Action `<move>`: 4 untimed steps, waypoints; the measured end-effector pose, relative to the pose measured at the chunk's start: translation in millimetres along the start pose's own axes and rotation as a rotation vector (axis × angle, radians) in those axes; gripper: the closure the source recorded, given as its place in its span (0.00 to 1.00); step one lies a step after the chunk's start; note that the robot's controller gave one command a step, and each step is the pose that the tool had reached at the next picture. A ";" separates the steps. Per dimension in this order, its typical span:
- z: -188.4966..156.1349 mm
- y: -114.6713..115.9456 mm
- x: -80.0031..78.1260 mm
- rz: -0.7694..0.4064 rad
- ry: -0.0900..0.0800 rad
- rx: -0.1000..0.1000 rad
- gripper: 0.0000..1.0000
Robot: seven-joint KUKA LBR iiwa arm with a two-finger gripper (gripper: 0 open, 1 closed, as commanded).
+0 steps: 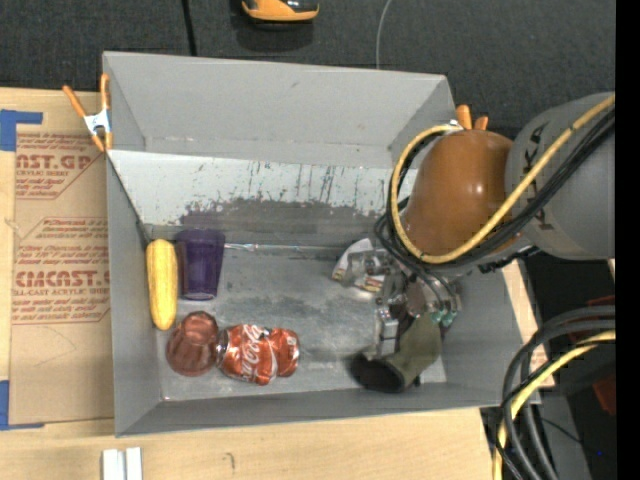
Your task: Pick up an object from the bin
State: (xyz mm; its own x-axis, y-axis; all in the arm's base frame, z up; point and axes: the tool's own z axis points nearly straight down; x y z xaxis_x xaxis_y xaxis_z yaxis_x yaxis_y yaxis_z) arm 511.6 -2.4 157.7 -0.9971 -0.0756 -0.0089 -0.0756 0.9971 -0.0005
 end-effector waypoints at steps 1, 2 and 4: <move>45.7 -36.7 12.1 -0.139 0.007 -0.001 0.00; 78.0 -32.8 15.2 -0.034 0.009 -0.002 1.00; -122.7 -31.5 -12.5 0.012 0.010 -0.001 1.00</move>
Offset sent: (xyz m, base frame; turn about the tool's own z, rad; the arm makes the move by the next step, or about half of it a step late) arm -0.0119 -0.0350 -0.0777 -0.0333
